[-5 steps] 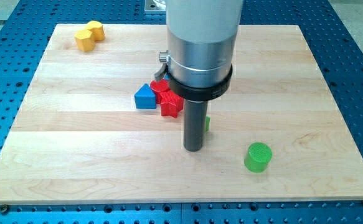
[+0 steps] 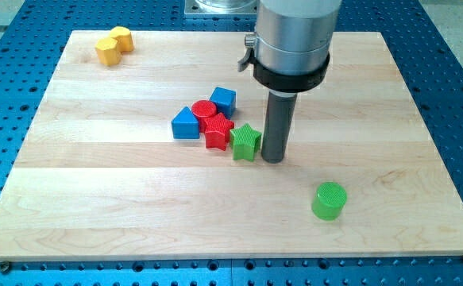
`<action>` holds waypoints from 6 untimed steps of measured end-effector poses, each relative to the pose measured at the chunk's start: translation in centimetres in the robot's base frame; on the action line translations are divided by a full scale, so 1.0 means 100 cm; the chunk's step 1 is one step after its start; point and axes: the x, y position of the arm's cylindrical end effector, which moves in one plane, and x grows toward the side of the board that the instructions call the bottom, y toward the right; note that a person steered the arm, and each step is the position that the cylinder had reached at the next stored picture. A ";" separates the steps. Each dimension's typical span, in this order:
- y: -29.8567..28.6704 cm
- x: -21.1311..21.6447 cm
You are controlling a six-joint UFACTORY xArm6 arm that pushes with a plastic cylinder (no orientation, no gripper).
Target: Move green circle towards bottom right
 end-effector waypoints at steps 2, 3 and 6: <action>0.089 0.001; 0.066 0.006; 0.022 0.079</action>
